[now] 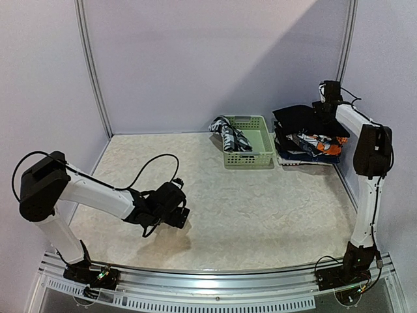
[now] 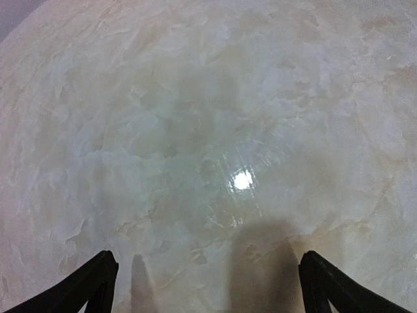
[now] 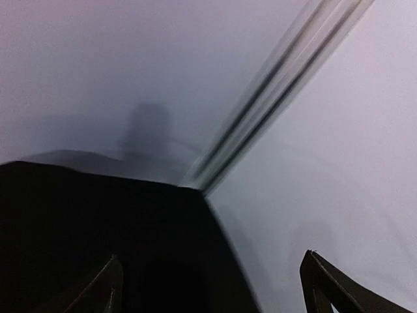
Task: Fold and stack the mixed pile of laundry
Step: Adjust the square-folded T-shirt at the corner of the board.
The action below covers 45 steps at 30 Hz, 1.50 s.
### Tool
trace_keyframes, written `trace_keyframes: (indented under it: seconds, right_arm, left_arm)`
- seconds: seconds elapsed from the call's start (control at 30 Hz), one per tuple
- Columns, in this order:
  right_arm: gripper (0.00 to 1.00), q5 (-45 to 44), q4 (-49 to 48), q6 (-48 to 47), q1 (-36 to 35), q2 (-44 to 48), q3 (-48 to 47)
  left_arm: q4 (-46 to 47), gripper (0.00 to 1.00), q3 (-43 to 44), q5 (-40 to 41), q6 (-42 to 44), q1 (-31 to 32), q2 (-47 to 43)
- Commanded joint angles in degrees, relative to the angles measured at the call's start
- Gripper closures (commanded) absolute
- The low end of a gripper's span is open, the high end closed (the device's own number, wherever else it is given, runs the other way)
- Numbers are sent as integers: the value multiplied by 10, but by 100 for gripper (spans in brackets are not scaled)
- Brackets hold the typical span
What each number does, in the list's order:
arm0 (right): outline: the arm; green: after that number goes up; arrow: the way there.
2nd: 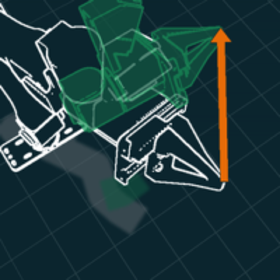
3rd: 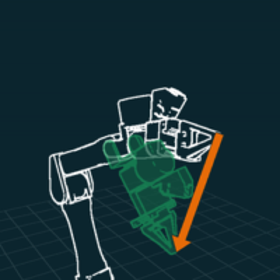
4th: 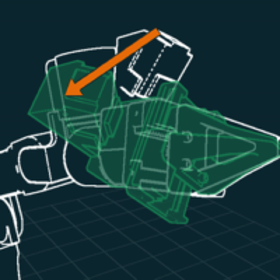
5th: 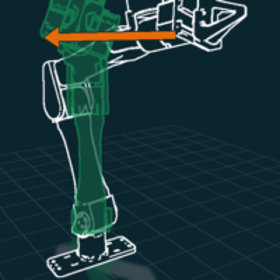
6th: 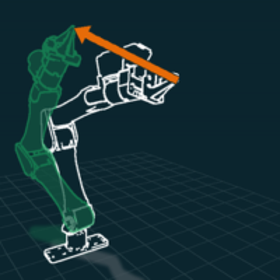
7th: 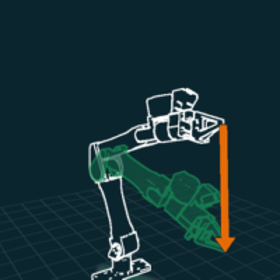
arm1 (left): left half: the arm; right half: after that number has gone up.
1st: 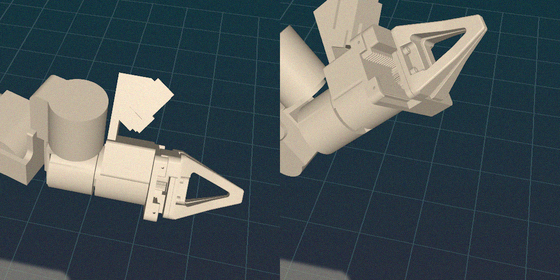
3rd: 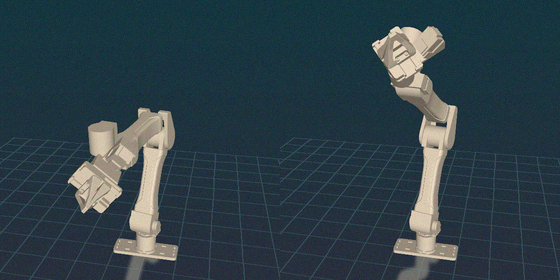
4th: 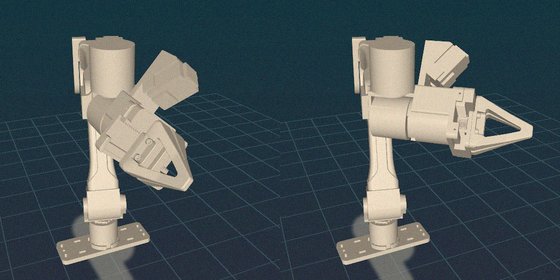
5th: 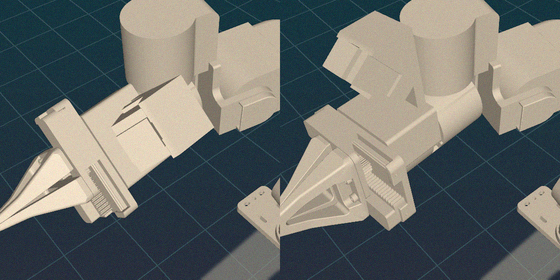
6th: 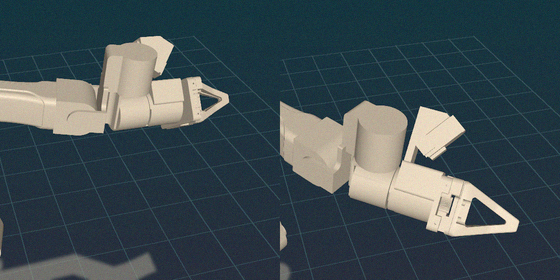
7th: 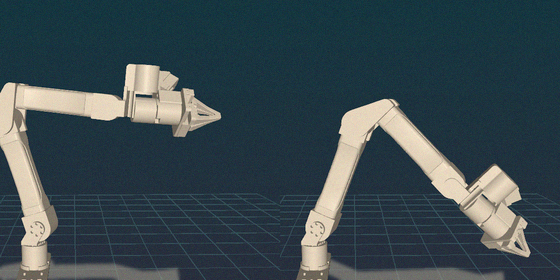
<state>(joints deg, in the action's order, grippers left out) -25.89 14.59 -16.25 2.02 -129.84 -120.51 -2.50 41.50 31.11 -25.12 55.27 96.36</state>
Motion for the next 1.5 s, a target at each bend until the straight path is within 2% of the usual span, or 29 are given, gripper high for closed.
trace_keyframes:
  seconds: [0.0,0.13,0.23,0.33,0.47,0.7,1.1,1.47]
  right_arm:
    - [6,110,7,117,-10,91,29]
    - [11,162,47,176,-11,100,11]
    - [20,202,57,233,-10,115,48]
    - [39,261,7,297,-11,158,142]
    - [58,308,-52,346,-13,196,235]
    - [60,322,-82,369,-14,181,292]
    - [60,277,-119,387,-14,150,371]
    - [59,285,-103,377,-15,175,368]
  left_arm:
    - [15,0,-9,-7,-1,14,-15]
    - [15,0,-9,-11,3,18,-23]
    - [34,1,-17,-11,2,21,-35]
    - [39,0,-24,-14,1,23,-45]
    - [42,0,-35,-13,1,28,-57]
    - [44,1,-58,-7,-14,33,-80]
    - [27,0,-58,1,-23,39,-99]
    - [-10,0,-21,15,-5,39,-100]
